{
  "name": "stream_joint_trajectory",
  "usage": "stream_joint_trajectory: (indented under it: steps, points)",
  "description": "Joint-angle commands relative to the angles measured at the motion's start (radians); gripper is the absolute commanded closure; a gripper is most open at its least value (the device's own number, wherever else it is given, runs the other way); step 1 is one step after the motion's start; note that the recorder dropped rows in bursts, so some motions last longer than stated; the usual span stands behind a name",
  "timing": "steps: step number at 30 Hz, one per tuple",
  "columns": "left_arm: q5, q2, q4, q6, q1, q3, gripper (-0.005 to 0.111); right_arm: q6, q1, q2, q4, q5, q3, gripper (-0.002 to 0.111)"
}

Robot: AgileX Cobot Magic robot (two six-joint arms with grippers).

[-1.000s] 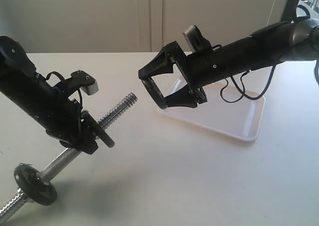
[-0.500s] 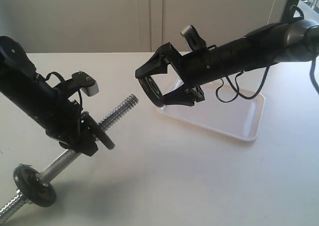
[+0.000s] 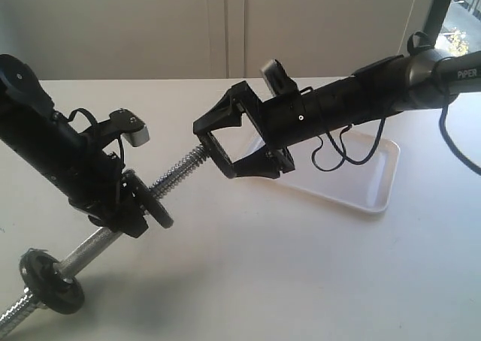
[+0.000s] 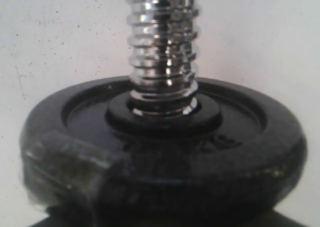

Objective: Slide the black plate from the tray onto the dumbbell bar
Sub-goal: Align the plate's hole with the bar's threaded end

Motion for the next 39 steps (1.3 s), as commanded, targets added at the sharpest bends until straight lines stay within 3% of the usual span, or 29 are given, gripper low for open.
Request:
stream_joint_trajectory:
  steps: [1,10,39]
  points:
    - [0.055,-0.044,-0.088,0.001,-0.004,-0.017,0.107,-0.006,0.001,-0.005,0.093,0.055,-0.006,0.108]
    - [0.055,-0.044,-0.09,0.001,-0.004,-0.017,0.107,-0.004,-0.001,-0.005,0.167,0.082,-0.006,0.108]
    - [0.055,-0.044,-0.094,0.001,-0.004,-0.017,0.107,-0.012,-0.023,-0.005,0.124,0.115,-0.006,0.108]
